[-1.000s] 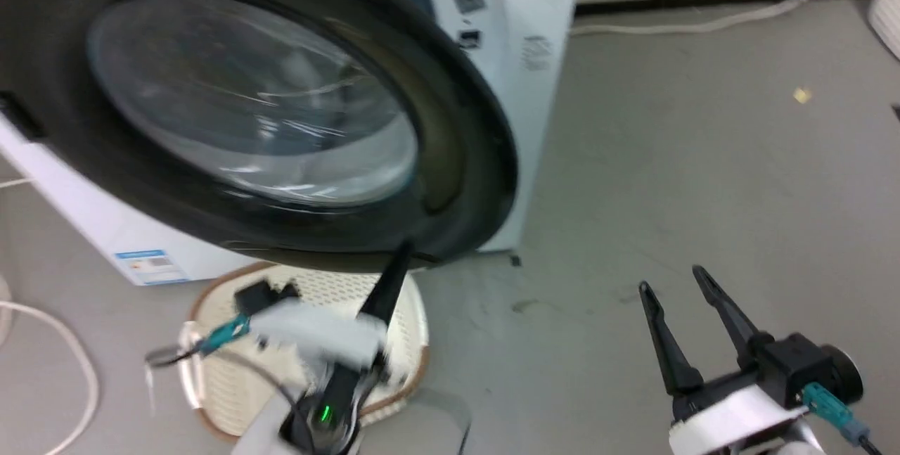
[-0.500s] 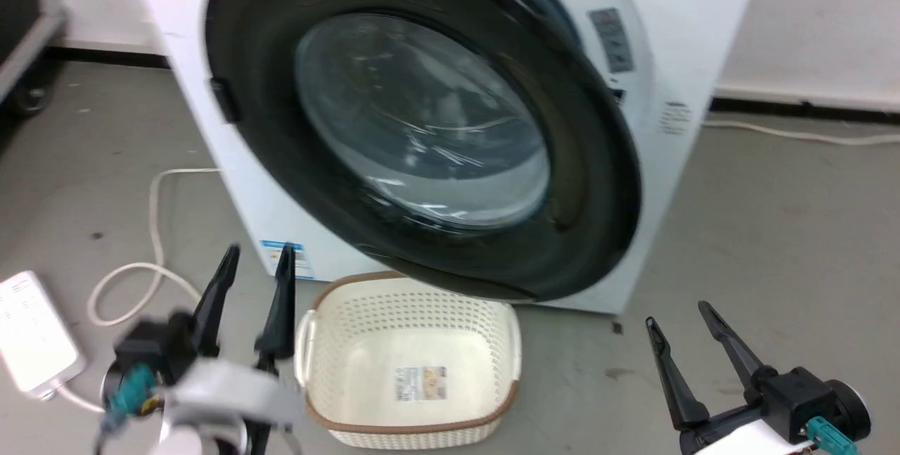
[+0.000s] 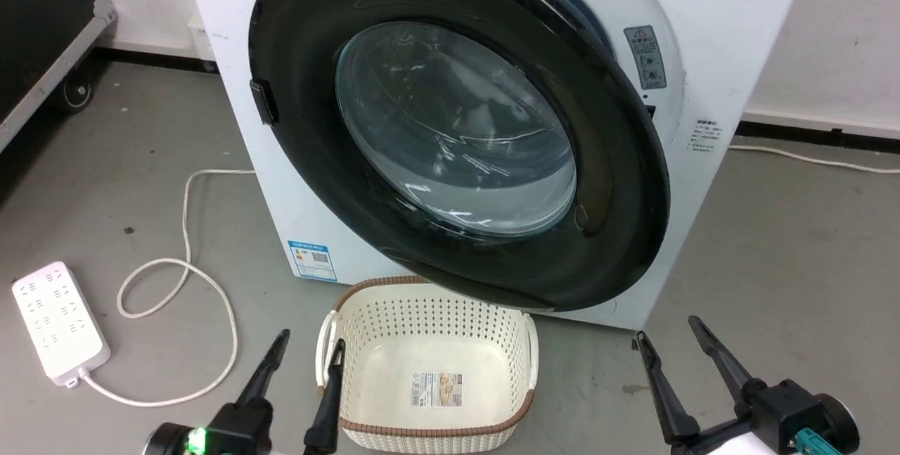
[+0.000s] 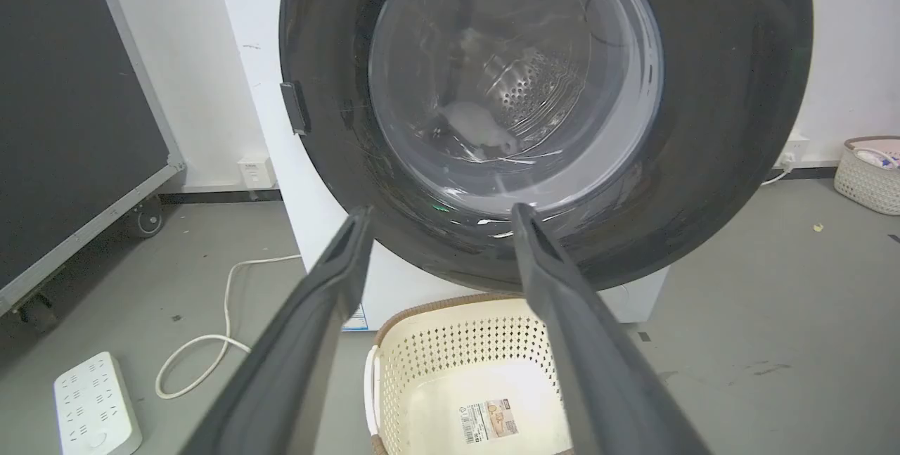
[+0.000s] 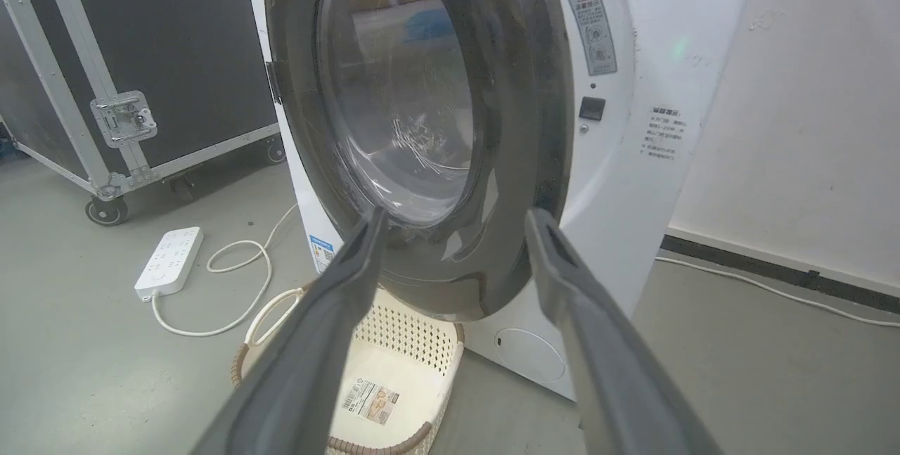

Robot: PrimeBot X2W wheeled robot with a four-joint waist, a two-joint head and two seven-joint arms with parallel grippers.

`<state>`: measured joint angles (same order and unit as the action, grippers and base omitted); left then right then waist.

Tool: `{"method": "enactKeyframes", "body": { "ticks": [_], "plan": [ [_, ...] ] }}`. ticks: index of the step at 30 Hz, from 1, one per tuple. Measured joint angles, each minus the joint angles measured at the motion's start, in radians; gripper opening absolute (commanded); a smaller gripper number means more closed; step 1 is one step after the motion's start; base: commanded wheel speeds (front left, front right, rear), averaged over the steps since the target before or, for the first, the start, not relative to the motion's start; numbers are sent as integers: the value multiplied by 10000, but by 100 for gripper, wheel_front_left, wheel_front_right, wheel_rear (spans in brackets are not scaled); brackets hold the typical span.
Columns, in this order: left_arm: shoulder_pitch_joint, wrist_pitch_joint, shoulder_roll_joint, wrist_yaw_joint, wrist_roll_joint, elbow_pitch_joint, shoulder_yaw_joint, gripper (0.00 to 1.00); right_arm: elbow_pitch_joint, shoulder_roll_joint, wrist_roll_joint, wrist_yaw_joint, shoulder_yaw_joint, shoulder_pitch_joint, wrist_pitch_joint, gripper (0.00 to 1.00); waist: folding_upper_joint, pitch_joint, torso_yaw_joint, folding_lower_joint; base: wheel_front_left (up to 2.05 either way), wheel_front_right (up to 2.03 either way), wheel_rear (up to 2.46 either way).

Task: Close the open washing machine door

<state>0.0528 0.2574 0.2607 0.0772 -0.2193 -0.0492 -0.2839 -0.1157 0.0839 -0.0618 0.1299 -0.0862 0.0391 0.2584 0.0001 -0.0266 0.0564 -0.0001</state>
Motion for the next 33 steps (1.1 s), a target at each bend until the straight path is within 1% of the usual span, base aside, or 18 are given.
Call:
{"method": "enactKeyframes", "body": {
  "ticks": [1,2,3,4,7,11,12,13,17,20,24,25,28,30,33],
  "plan": [
    [-2,0,-50,-10,38,-23,6,100,-27,-15,6,0,-2,2,0,100,0,29,2,0,0,0,0],
    [-4,0,-88,-25,73,-46,8,100,-56,-25,4,0,-10,2,0,54,0,59,3,1,0,0,0],
    [-7,0,-119,-79,94,-75,17,100,-65,-35,4,0,-21,1,0,11,-1,96,4,0,0,0,0],
    [-10,0,-146,-100,138,-92,17,100,-63,-38,4,0,-61,-4,0,0,0,138,5,0,0,0,0],
    [-68,0,-238,-161,261,-94,19,100,-61,13,-4,0,-284,-73,0,0,-1,331,31,0,0,0,0],
    [-510,0,-430,-184,420,-33,44,100,-50,606,-161,0,-917,-882,-155,0,0,859,163,3,0,0,0],
    [-835,0,-700,-169,418,27,117,100,-15,1239,-926,0,-1549,-1870,-656,0,0,1355,304,2,0,0,0],
    [-935,0,-769,-169,420,50,132,100,-19,1528,-1101,13,-1707,-2201,-777,0,0,1532,355,2,0,0,0],
    [-1369,0,-953,-184,570,90,121,100,-84,2591,-2046,13,-1774,-3590,-1112,0,0,2277,584,3,0,0,0],
    [-1698,0,-1093,-188,688,98,142,100,-332,3137,-2771,27,-1707,-4563,-1344,0,0,2820,771,4,0,0,0],
    [-1974,0,-1327,-213,790,102,134,100,-863,3404,-3898,25,-1532,-5505,-1582,0,0,3407,1046,4,0,0,0],
    [-2035,0,-1371,-263,813,102,138,100,-1005,3565,-4013,19,-1534,-5763,-1632,0,0,3527,1116,4,0,0,0],
    [-2204,0,-1501,-290,874,94,155,100,-1444,4004,-4069,19,-1528,-6470,-1730,0,0,3801,1311,4,0,0,0],
    [-2251,0,-1551,-324,911,92,169,100,-1814,4138,-4065,19,-1488,-6885,-1783,0,0,3924,1419,3,0,0,0],
    [-2322,0,-1601,-362,945,92,215,100,-2445,4176,-4033,21,-1356,-7448,-1875,0,0,4030,1519,3,0,0,0]
  ]
}}
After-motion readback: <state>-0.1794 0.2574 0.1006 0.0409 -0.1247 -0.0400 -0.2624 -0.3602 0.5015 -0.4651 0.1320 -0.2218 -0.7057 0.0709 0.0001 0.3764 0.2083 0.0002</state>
